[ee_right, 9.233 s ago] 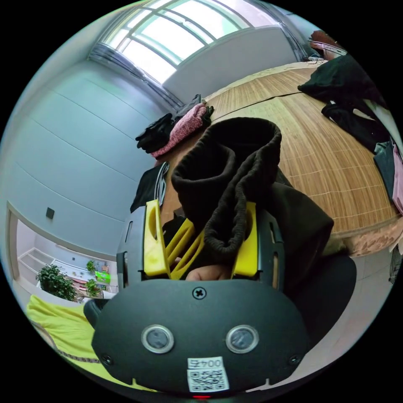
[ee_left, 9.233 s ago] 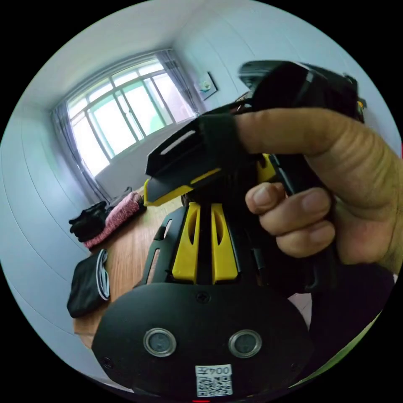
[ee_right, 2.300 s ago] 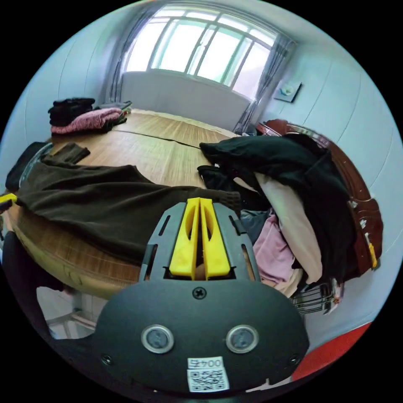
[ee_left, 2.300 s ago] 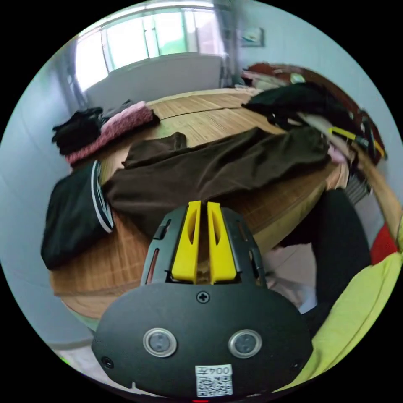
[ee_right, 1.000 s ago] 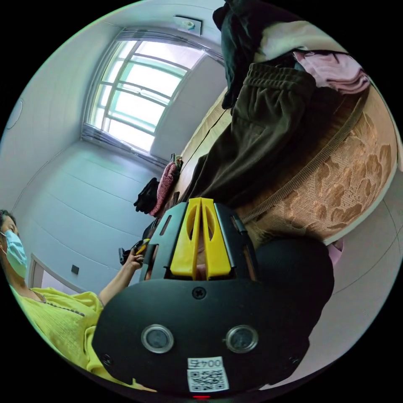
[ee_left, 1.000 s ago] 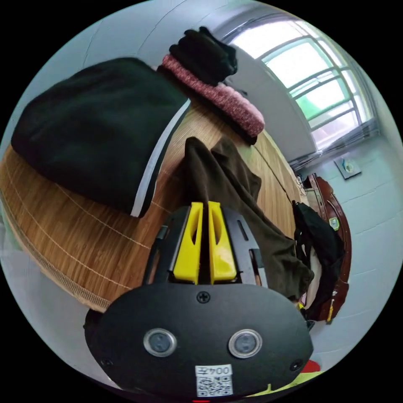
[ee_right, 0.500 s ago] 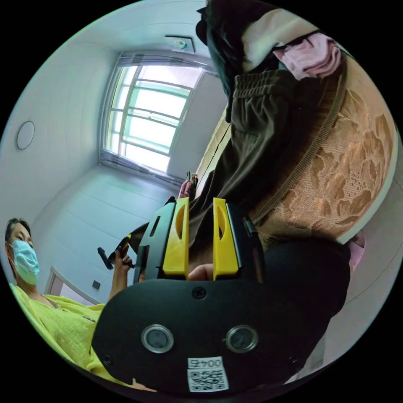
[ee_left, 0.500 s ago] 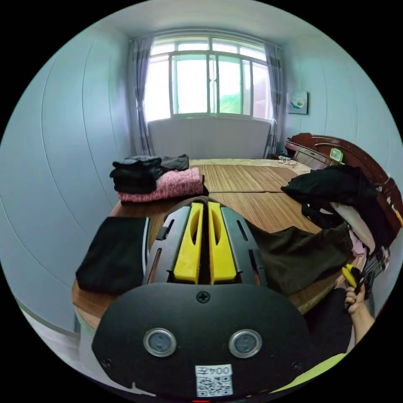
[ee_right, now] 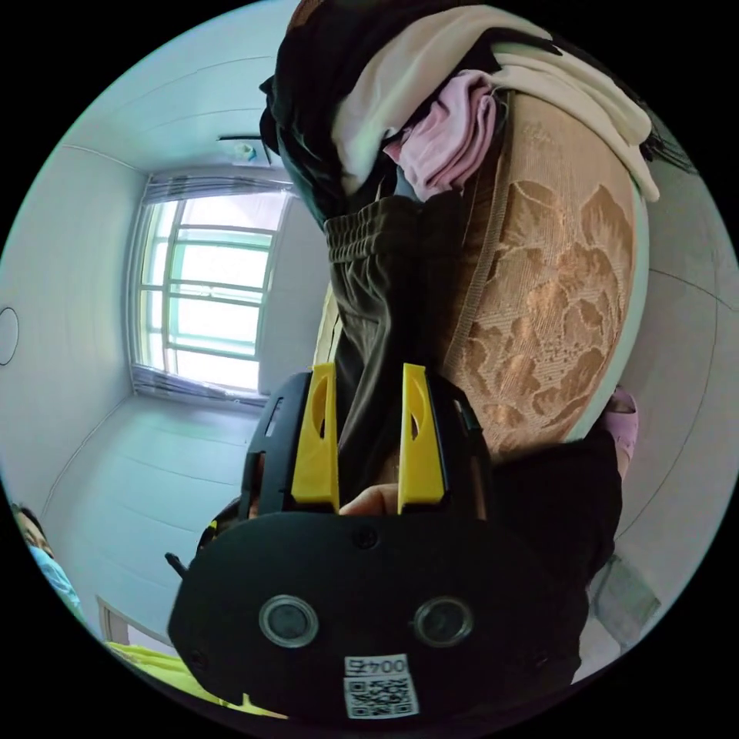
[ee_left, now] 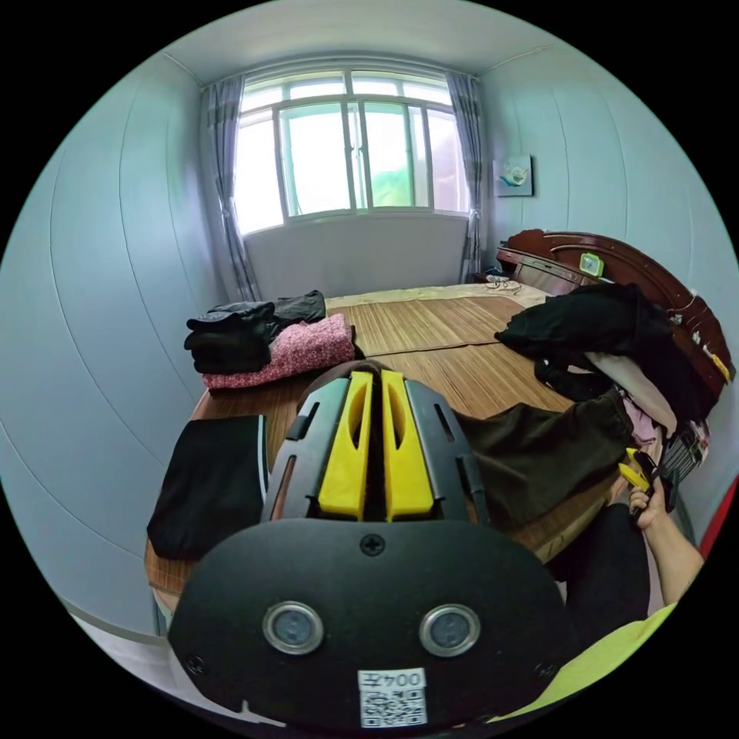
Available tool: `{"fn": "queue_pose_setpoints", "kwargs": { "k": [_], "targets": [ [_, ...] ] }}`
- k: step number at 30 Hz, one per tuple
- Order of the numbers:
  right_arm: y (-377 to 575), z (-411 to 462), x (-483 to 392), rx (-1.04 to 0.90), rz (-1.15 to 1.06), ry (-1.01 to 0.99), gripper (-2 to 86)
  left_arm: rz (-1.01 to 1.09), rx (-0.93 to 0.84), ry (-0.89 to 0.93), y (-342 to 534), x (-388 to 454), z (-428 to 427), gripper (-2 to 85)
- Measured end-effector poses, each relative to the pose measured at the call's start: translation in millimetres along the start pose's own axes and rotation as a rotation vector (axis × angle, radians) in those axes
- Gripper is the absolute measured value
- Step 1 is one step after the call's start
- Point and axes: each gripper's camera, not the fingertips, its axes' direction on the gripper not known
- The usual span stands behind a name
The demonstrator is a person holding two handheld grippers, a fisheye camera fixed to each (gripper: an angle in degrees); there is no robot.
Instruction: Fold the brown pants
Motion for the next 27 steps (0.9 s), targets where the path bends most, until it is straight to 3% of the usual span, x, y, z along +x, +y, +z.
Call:
{"fn": "queue_pose_setpoints", "kwargs": {
  "k": [7, 11, 15, 22, 27],
  "targets": [
    [-16.0, 27.5, -15.8, -0.089, -0.08, 0.117, 8.3, 0.017, -0.038, 0.005, -9.3, 0.3, 20.1, 1.9],
    [-22.1, 46.3, -45.9, -0.171, -0.204, 0.259, 2.5, 0.039, -0.056, 0.005, -17.0, -3.5, 30.6, 2.0],
    [-24.6, 44.7, -116.8, -0.169, -0.421, 0.26, 0.5, 0.044, -0.049, 0.029, -35.8, -13.0, 35.1, 2.0],
    [-95.9, 89.9, -219.4, -0.071, -0.563, 0.172, -0.3, -0.065, 0.028, 0.104, -143.1, -47.9, 92.2, 2.7],
    [-178.9, 187.1, -263.3, 0.02, -0.56, 0.309, 0.2, -0.133, 0.0, 0.138, -230.8, -55.7, 200.9, 4.2]
  ]
}}
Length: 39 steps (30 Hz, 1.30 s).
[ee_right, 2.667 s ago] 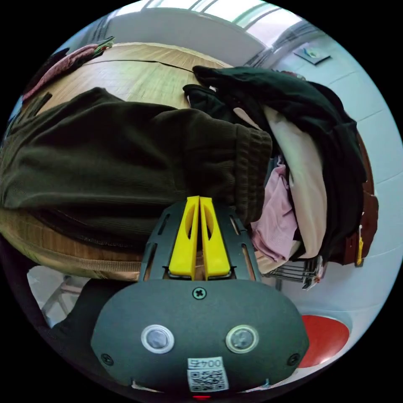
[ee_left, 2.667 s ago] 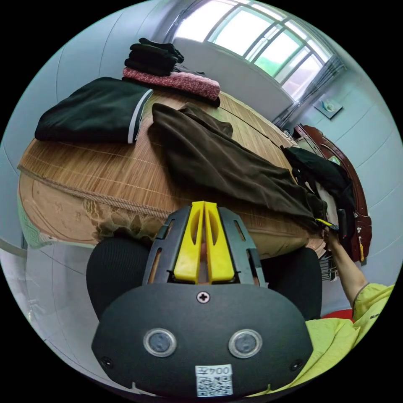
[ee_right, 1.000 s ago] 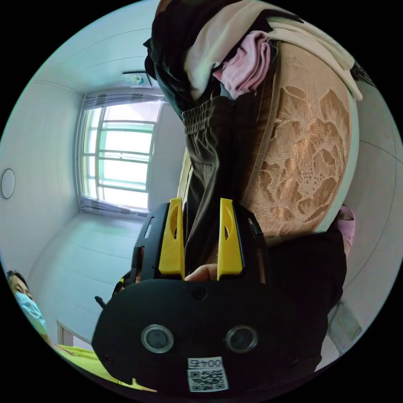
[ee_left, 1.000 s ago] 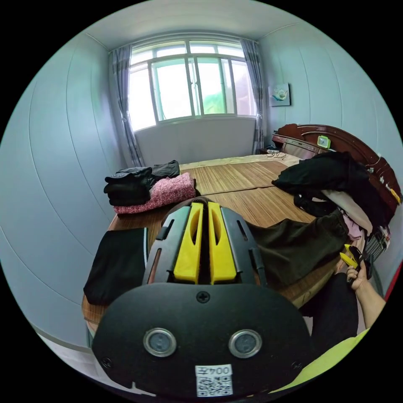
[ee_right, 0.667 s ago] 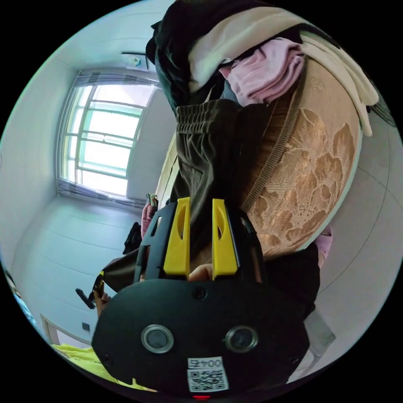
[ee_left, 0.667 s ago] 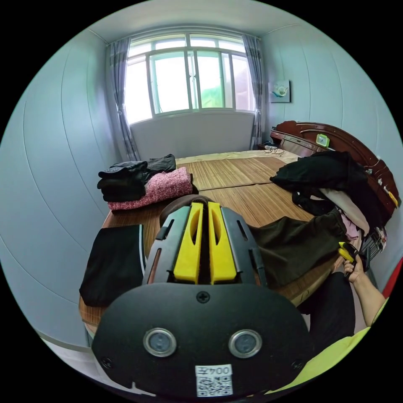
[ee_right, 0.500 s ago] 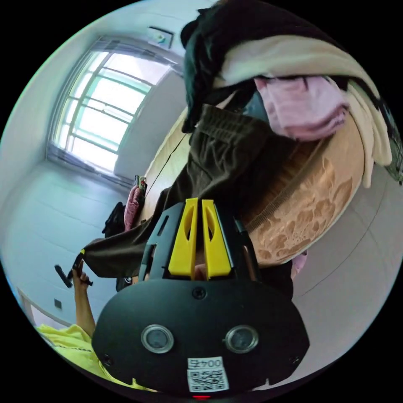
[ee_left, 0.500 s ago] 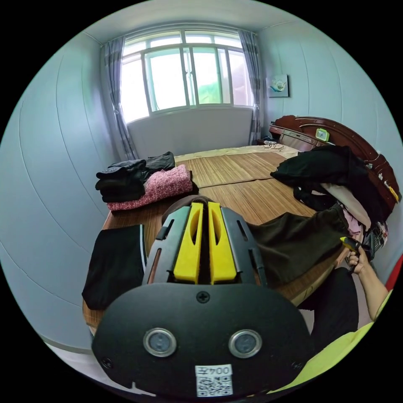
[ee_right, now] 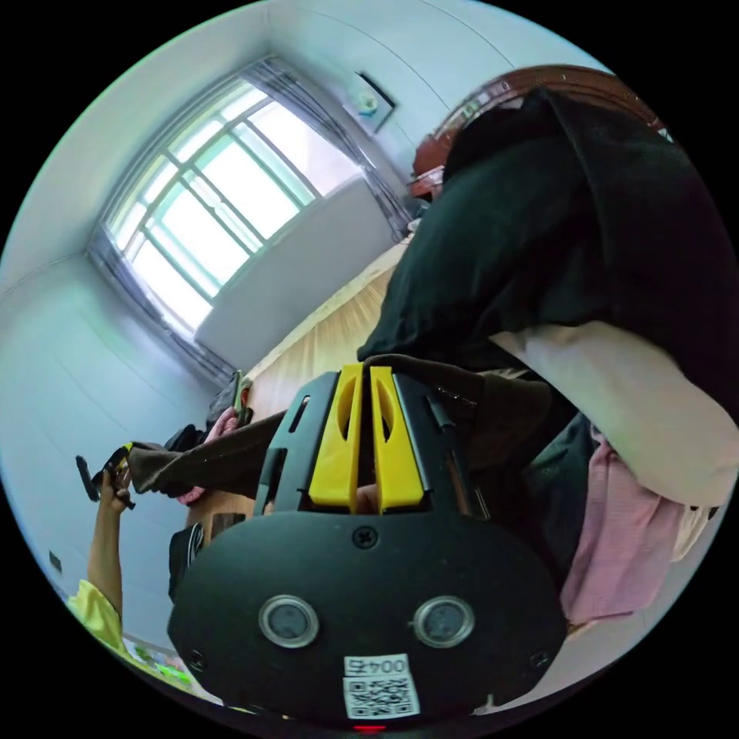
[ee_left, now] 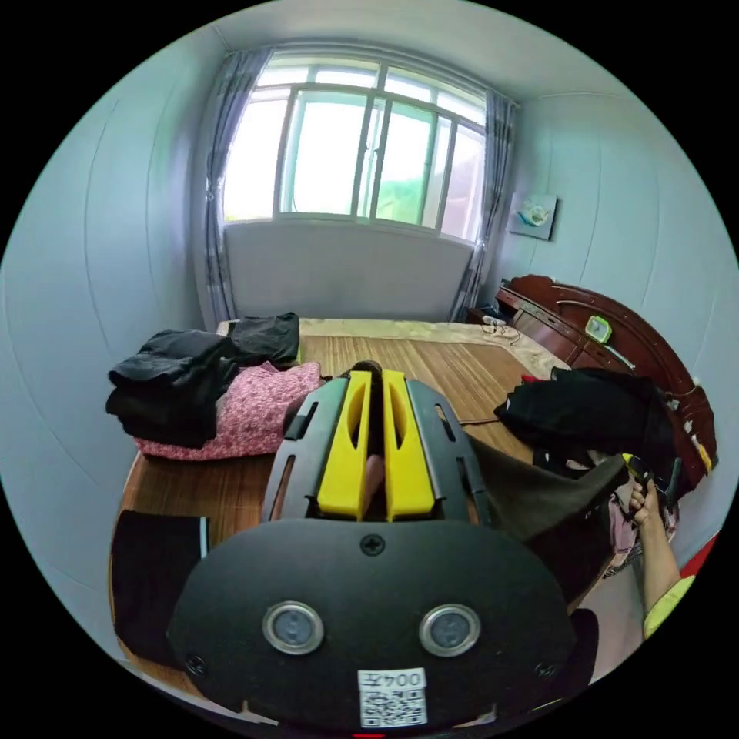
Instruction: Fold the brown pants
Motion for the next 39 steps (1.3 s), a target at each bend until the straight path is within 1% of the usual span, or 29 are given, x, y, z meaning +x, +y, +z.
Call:
{"fn": "queue_pose_setpoints", "kwargs": {
  "k": [2, 3, 4, 5, 6, 7, 8, 10, 11, 12, 13, 15, 16, 17, 18, 20, 22, 24, 25, 26, 27, 28, 30, 32, 33, 35, 37, 38, 39],
  "targets": [
    [-19.4, 46.9, 10.6, -0.058, 0.067, 0.035, 0.6, -0.084, -0.2, 0.025, -23.0, -13.3, 83.1, 6.2],
    [-25.6, 76.5, 22.3, -0.112, 0.126, 0.042, 0.9, -0.115, -0.249, 0.028, -23.3, -17.7, 102.6, 6.8],
    [-25.9, 88.4, 28.4, -0.128, 0.164, 0.039, 1.0, -0.193, -0.34, 0.048, -17.4, -27.1, 136.4, 7.2],
    [-22.3, 106.7, 39.7, -0.148, 0.246, 0.005, 1.4, -0.265, -0.414, 0.15, -4.3, -35.7, 165.1, 7.4],
    [-14.4, 117.7, 48.1, -0.148, 0.325, -0.059, 1.4, -0.309, -0.437, 0.234, 4.4, -39.8, 177.3, 7.3],
    [-9.8, 119.5, 49.7, -0.136, 0.35, -0.086, 1.4, -0.392, -0.453, 0.408, 23.5, -46.0, 196.0, 7.1],
    [-0.6, 116.1, 46.3, -0.093, 0.357, -0.104, 2.8, -0.428, -0.436, 0.5, 41.3, -48.4, 204.0, 6.7],
    [12.6, 101.4, 23.4, -0.05, 0.235, -0.133, 5.5, -0.423, -0.377, 0.499, 65.3, -51.5, 196.2, 5.8],
    [27.0, 89.9, -2.5, -0.054, 0.107, -0.173, 6.9, -0.409, -0.328, 0.494, 82.6, -55.0, 181.4, 4.8],
    [49.7, 79.0, -34.2, -0.09, -0.03, -0.24, 7.6, -0.391, -0.311, 0.494, 91.6, -56.2, 172.0, 4.3],
    [64.2, 74.1, -51.7, -0.12, -0.097, -0.27, 7.9, -0.339, -0.287, 0.49, 111.2, -57.4, 149.0, 3.5],
    [139.8, 56.2, -123.7, -0.245, -0.327, -0.331, 8.7, -0.256, -0.273, 0.426, 147.5, -56.8, 106.9, 2.5],
    [161.4, 52.7, -140.7, -0.275, -0.374, -0.349, 8.8, -0.206, -0.262, 0.359, 176.8, -55.7, 73.8, 2.0],
    [204.7, 49.2, -173.1, -0.346, -0.451, -0.374, 9.0, -0.159, -0.243, 0.274, 208.7, -54.6, 38.1, 1.5],
    [247.5, 48.7, -204.1, -0.403, -0.522, -0.385, 9.2, -0.14, -0.223, 0.216, 225.4, -54.2, 19.5, 1.4],
    [305.8, 54.4, -250.5, -0.479, -0.616, -0.401, 10.0, -0.082, -0.153, -0.039, 291.8, -51.1, -45.7, 1.1],
    [353.9, 65.4, -300.3, -0.537, -0.71, -0.406, 11.2, -0.116, -0.154, -0.148, 337.2, -54.2, -75.8, 1.0],
    [405.2, 84.7, -371.1, -0.578, -0.866, -0.363, 12.5, -0.172, -0.186, -0.166, 373.4, -58.1, -91.7, 0.9],
    [414.5, 88.9, -387.8, -0.58, -0.895, -0.354, 12.7, -0.215, -0.188, -0.166, 393.5, -59.5, -99.9, 0.9],
    [431.8, 95.2, -420.9, -0.56, -0.984, -0.328, 13.5, -0.256, -0.18, -0.16, 409.0, -60.5, -107.4, 0.8],
    [449.4, 102.8, -451.5, -0.525, -1.103, -0.246, 14.3, -0.273, -0.172, -0.154, 415.2, -60.8, -111.0, 0.8],
    [457.1, 107.9, -464.3, -0.514, -1.153, -0.203, 14.7, -0.311, -0.157, -0.134, 425.9, -61.5, -117.7, 0.7],
    [478.2, 135.2, -495.8, -0.519, -1.258, -0.045, 14.3, -0.355, -0.149, -0.086, 439.0, -63.0, -124.5, 0.5],
    [485.1, 157.8, -502.7, -0.574, -1.293, 0.038, 11.1, -0.366, -0.161, -0.047, 452.8, -62.5, -129.9, 0.4],
    [485.0, 172.5, -503.0, -0.637, -1.295, 0.079, 7.6, -0.364, -0.162, -0.046, 455.7, -62.2, -131.3, 0.4],
    [475.7, 184.9, -503.1, -0.727, -1.273, 0.056, 3.7, -0.352, -0.162, -0.056, 465.3, -60.8, -135.6, 0.3],
    [448.5, 190.1, -500.0, -0.759, -1.156, 0.004, 2.0, -0.345, -0.162, -0.075, 470.7, -59.9, -137.2, 0.3],
    [414.5, 191.6, -488.7, -0.772, -0.98, -0.078, 1.6, -0.325, -0.158, -0.098, 472.5, -57.8, -137.8, 0.4],
    [368.4, 191.4, -461.9, -0.763, -0.703, -0.188, 1.4, -0.31, -0.157, -0.113, 472.8, -56.1, -137.8, 0.4]
  ]
}}
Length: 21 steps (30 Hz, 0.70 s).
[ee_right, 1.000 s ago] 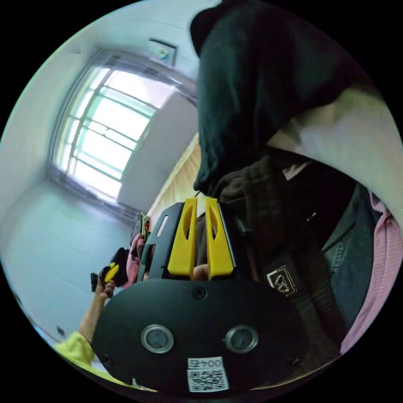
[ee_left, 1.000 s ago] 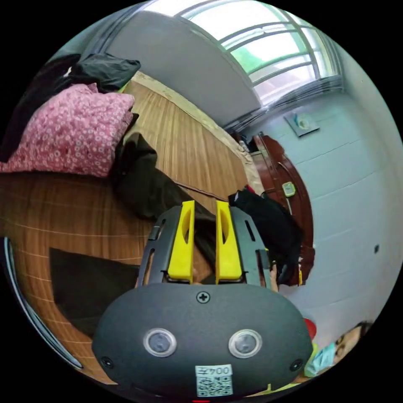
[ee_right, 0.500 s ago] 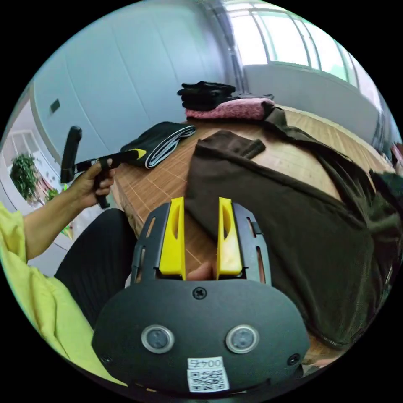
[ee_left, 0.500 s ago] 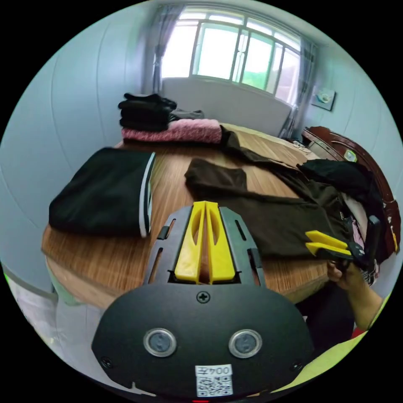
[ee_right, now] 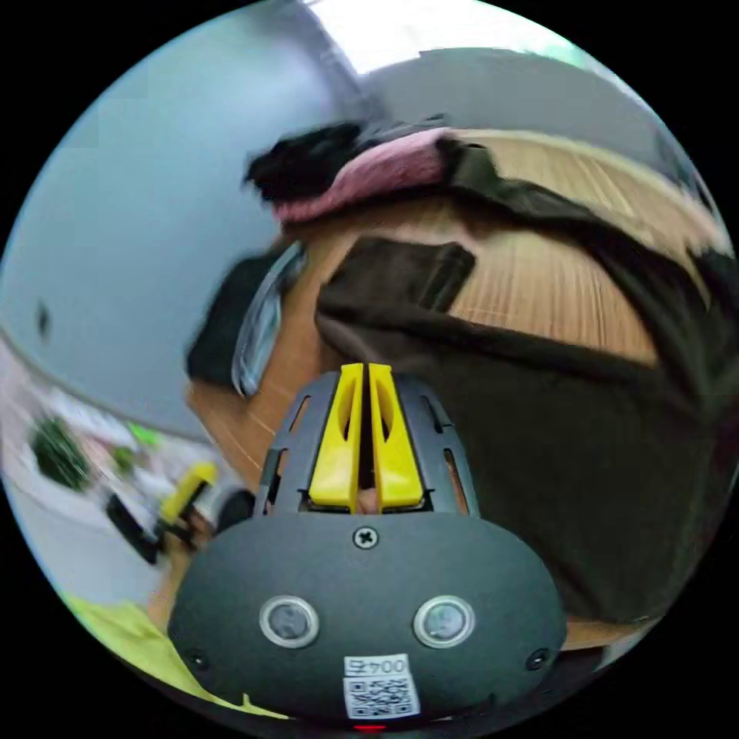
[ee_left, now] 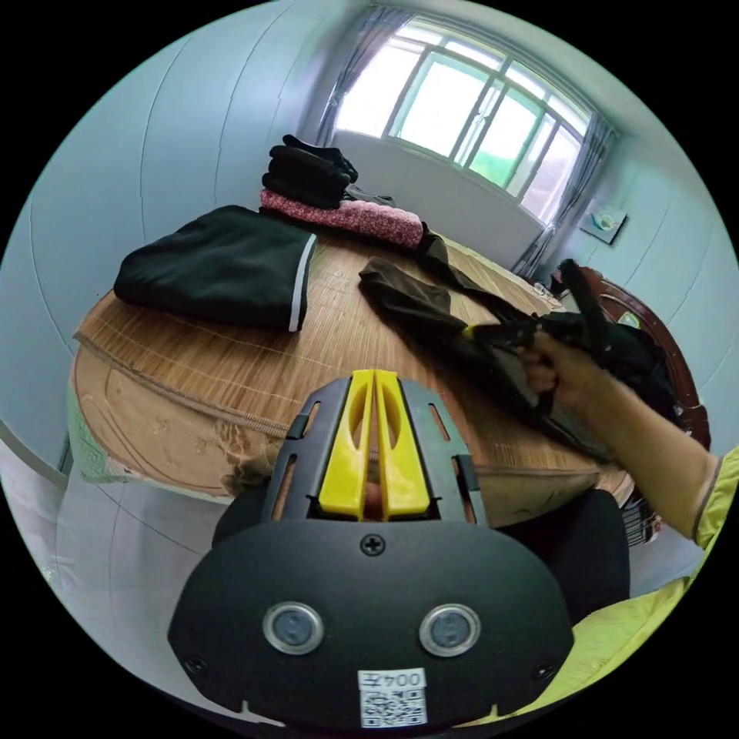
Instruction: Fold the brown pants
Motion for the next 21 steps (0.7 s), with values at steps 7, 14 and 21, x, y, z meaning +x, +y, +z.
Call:
{"fn": "queue_pose_setpoints", "kwargs": {
  "k": [7, 14, 21],
  "targets": [
    [109.1, -81.4, 253.7, 0.401, 0.787, -0.353, 4.4, 0.164, -0.013, -0.068, -16.0, 29.5, 28.7, 1.1],
    [260.6, -120.9, 312.2, 0.503, 0.603, -0.756, 3.7, 0.289, -0.209, 0.073, -72.6, 73.7, 123.4, 5.6],
    [406.6, -141.1, 325.4, 0.646, 0.559, -0.842, -0.5, 0.05, -0.324, 0.378, -144.0, 102.3, 230.4, 12.7]
  ]
}}
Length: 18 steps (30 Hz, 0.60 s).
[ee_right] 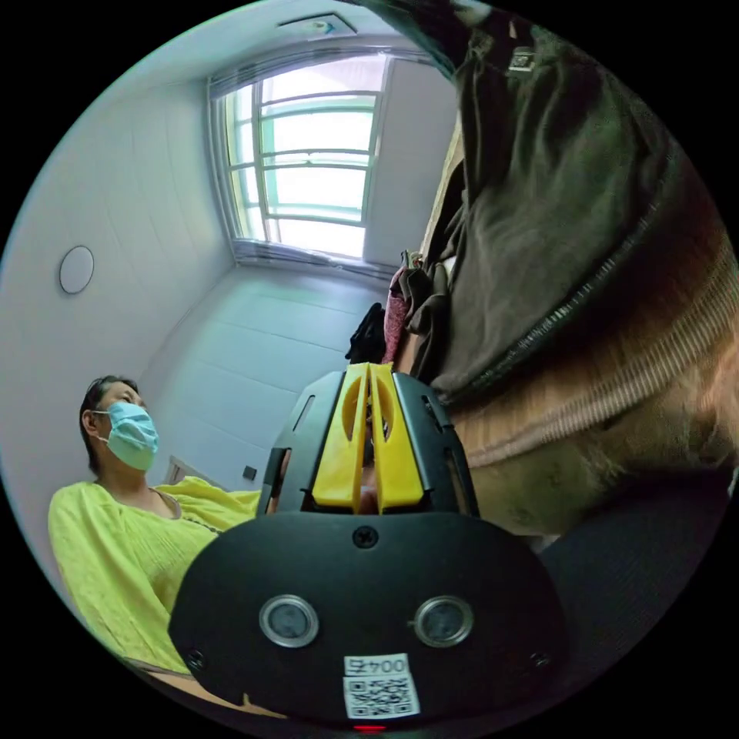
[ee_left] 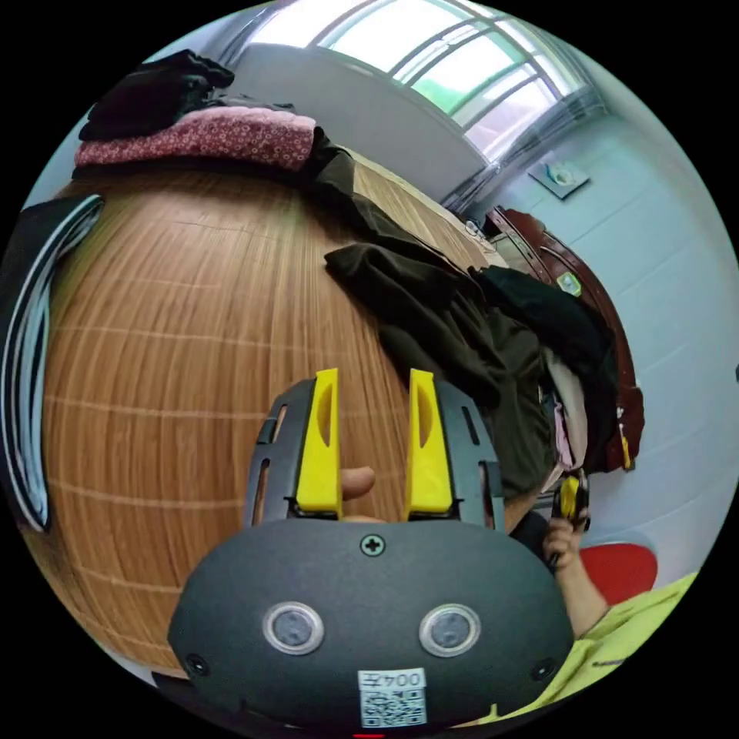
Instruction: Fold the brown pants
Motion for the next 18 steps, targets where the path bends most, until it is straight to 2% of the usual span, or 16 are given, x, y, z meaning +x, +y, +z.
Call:
{"fn": "queue_pose_setpoints", "kwargs": {
  "k": [3, 5, 7, 9, 11, 13, 15, 17, 18],
  "targets": [
    [9.3, -11.3, 8.5, 0.033, 0.005, 0.015, -0.7, -0.036, -0.001, -0.085, -41.7, -1.4, 27.6, 14.3],
    [6.4, -8.3, 8.9, -0.01, -0.032, 0.03, -0.7, 0.125, 0.053, -0.304, -70.9, 16.5, 37.6, 16.4],
    [2.9, -6.4, 20.7, -0.049, 0.017, 0.043, -0.7, 0.28, 0.062, -0.389, -89.4, 30.1, 49.7, 18.5],
    [-2.2, -7.3, 25.0, -0.069, 0.005, 0.082, -0.7, 0.342, 0.018, -0.357, -106.8, 33.0, 65.0, 20.7],
    [-5.6, -8.1, 31.1, -0.08, 0.02, 0.079, -0.8, 0.331, -0.015, -0.283, -127.0, 27.5, 84.8, 22.4],
    [-7.1, -8.5, 34.6, -0.082, 0.028, 0.1, -0.8, 0.315, -0.053, -0.285, -136.4, 21.5, 102.1, 21.5],
    [-6.8, -8.0, 37.3, -0.096, 0.035, 0.121, -0.8, 0.314, -0.069, -0.325, -138.1, 17.4, 115.9, 17.2],
    [-5.5, -9.0, 37.3, -0.1, 0.032, 0.131, -0.8, 0.326, -0.076, -0.27, -140.7, 22.0, 112.6, 9.4],
    [-4.9, -10.3, 36.8, -0.097, 0.028, 0.133, -0.8, 0.32, -0.068, -0.261, -140.9, 24.1, 108.9, 8.9]
  ]
}}
